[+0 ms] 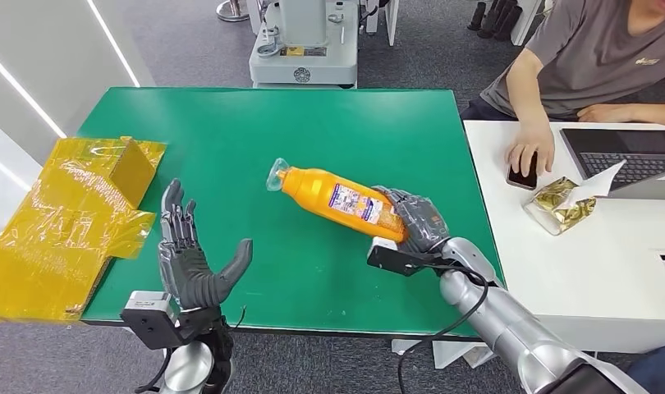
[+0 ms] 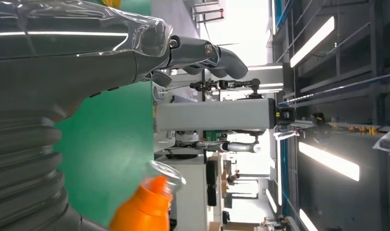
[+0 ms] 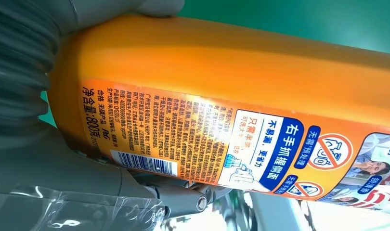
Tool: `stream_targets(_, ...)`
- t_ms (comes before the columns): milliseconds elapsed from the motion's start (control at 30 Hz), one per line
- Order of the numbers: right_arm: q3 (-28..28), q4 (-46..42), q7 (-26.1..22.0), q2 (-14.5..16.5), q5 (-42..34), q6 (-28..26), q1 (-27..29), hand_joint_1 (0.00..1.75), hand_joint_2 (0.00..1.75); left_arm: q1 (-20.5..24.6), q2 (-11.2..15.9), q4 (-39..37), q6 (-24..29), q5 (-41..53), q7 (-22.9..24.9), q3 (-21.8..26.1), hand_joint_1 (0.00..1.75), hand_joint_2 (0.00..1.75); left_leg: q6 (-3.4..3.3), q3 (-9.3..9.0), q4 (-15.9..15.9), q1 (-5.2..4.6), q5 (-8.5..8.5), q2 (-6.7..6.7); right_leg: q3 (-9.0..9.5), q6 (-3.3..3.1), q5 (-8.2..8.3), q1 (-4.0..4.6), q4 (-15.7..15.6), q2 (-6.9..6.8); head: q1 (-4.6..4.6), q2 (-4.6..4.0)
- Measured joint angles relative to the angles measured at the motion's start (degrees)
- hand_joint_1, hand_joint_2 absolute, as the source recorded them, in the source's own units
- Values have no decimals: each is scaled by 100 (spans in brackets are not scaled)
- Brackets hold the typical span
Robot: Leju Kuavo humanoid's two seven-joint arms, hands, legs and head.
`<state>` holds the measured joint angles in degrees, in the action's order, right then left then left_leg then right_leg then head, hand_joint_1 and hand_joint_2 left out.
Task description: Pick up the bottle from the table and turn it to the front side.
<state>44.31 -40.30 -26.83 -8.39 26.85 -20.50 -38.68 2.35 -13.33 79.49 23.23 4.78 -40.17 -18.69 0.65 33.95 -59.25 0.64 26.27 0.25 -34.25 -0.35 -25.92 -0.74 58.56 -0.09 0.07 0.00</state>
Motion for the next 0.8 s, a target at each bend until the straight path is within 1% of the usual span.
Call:
stream_targets(167,-285,-243,-331,51,-32,-344,145,175,175,17,1,-51,31,-119,0,1,0,175,0,1,-1,0,0,-1,-1,0,0,-1,-2,0,0,0)
stream_targets(333,-564,-586,-693,103,-50,-1007,370,175,175,75,-2,-163,59,-252,9,19,0,175,0,2,0,0,0,-2,-3,0,0,0,-1,-1,-2,0)
stream_targets(467,-738,-866,-863,130,-127,-1308,549,175,175,127,-3,-268,34,-293,48,20,0,175,0,2,0,1,0,-1,-4,0,0,0,-1,-1,-1,0)
stream_targets(667,-886,-1219,-1097,178,-147,-1670,718,175,175,246,-3,-466,-125,-306,254,19,0,175,0,2,0,0,0,0,-4,0,0,0,-1,0,-1,0)
stream_targets(733,-951,-1346,-1193,219,11,-1788,779,175,175,286,-2,-531,-306,-287,447,7,0,175,0,3,0,0,0,-1,-4,0,0,0,0,-1,-1,0)
stream_targets(800,-1054,-1515,-1269,309,341,-1851,863,175,175,333,-1,-603,-505,-219,647,-25,0,175,0,3,0,0,0,3,-5,0,0,0,0,3,0,0)
